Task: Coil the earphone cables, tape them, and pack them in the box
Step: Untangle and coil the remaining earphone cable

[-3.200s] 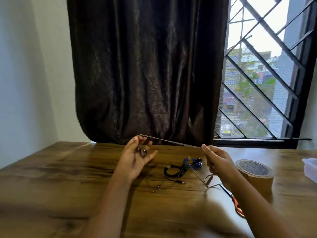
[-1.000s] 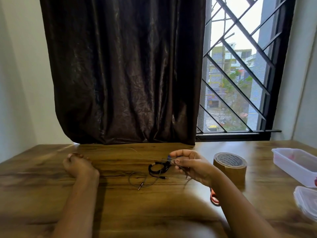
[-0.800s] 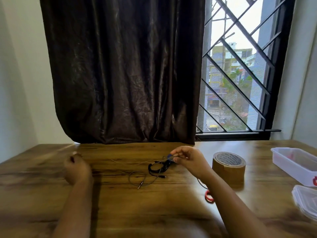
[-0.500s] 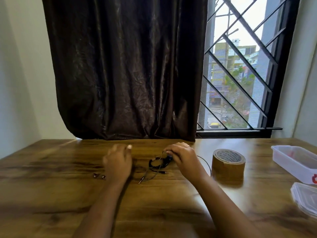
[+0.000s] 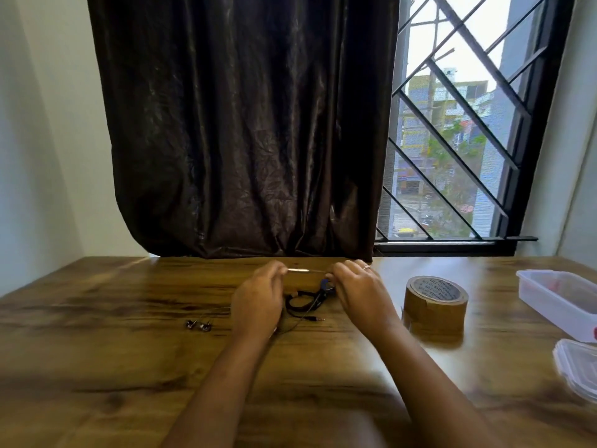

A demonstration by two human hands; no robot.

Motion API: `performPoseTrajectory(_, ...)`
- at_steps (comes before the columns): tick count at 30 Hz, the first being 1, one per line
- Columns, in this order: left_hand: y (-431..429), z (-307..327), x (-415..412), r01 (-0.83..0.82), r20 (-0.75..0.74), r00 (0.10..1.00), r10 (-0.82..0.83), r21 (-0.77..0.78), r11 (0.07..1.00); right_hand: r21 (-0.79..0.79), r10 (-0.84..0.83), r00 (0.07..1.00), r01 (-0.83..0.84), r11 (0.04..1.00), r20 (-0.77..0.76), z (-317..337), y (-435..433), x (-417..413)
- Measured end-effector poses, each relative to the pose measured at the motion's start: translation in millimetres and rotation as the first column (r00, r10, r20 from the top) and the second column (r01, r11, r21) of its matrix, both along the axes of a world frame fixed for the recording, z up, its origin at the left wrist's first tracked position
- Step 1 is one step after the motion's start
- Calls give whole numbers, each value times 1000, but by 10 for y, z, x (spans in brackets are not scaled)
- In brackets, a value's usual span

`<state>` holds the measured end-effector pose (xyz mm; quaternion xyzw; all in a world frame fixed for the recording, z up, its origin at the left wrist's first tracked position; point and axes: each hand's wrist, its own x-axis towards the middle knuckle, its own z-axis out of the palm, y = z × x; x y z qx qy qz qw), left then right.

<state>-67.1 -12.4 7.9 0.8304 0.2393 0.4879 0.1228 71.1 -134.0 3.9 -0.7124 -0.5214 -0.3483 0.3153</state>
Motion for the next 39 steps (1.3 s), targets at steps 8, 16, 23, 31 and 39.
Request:
performPoseTrajectory(8, 351, -51, -164, -255, -133, 966, 222, -343, 904, -35, -205, 972, 210, 977, 112, -21, -25, 45)
performPoseTrajectory(16, -57, -89, 116, 407, -46, 907, -420, -166, 898, -7, 31, 999, -31, 999, 40, -59, 93, -80)
performPoseTrajectory(23, 24, 38, 39, 171, 30, 985, -170, -59, 983, 35, -176, 977, 173, 984, 123, -41, 19, 89)
performPoseTrajectory(31, 361, -3, -164, -96, 54, 993, 103, -125, 988, -68, -173, 982, 169, 983, -70, -45, -32, 89)
performPoseTrajectory(39, -128, 48, 21, 302, -94, 946, -311, -102, 948, -177, -55, 997, 45, 983, -48, -4, 31, -65)
